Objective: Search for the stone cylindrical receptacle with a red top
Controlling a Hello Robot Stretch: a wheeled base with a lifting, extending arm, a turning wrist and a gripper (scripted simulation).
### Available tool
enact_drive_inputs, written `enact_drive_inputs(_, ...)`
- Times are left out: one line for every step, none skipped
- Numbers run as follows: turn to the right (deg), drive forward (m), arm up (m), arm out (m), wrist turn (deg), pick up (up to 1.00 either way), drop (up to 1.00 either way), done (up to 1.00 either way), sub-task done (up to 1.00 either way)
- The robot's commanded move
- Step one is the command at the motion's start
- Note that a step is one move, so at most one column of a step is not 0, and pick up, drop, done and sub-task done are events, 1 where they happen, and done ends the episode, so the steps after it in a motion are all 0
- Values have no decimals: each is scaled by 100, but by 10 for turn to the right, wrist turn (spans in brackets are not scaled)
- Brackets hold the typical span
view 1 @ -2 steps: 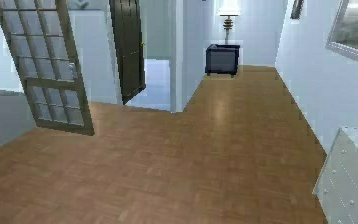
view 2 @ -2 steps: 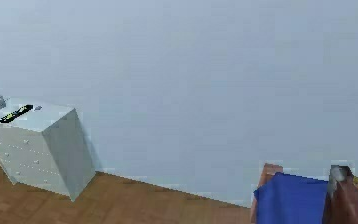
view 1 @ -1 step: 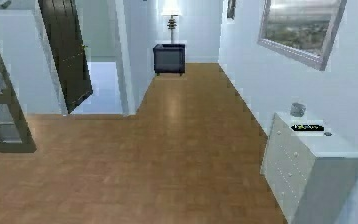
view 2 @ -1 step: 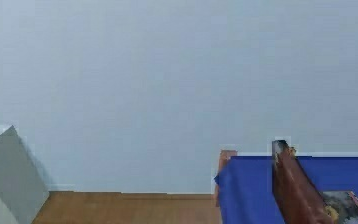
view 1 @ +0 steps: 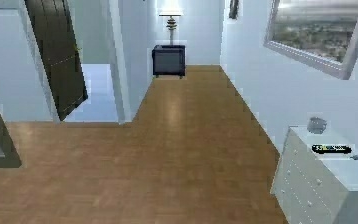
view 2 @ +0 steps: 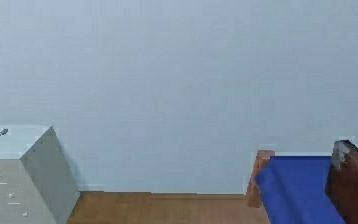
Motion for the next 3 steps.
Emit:
enact_drive_inputs(-300,0,0,0,0,0,0,0,0)
enact_drive_inputs(0,100,0,0,0,0,0,0,0)
enact_drive_inputs(0,100,0,0,0,0,0,0,0)
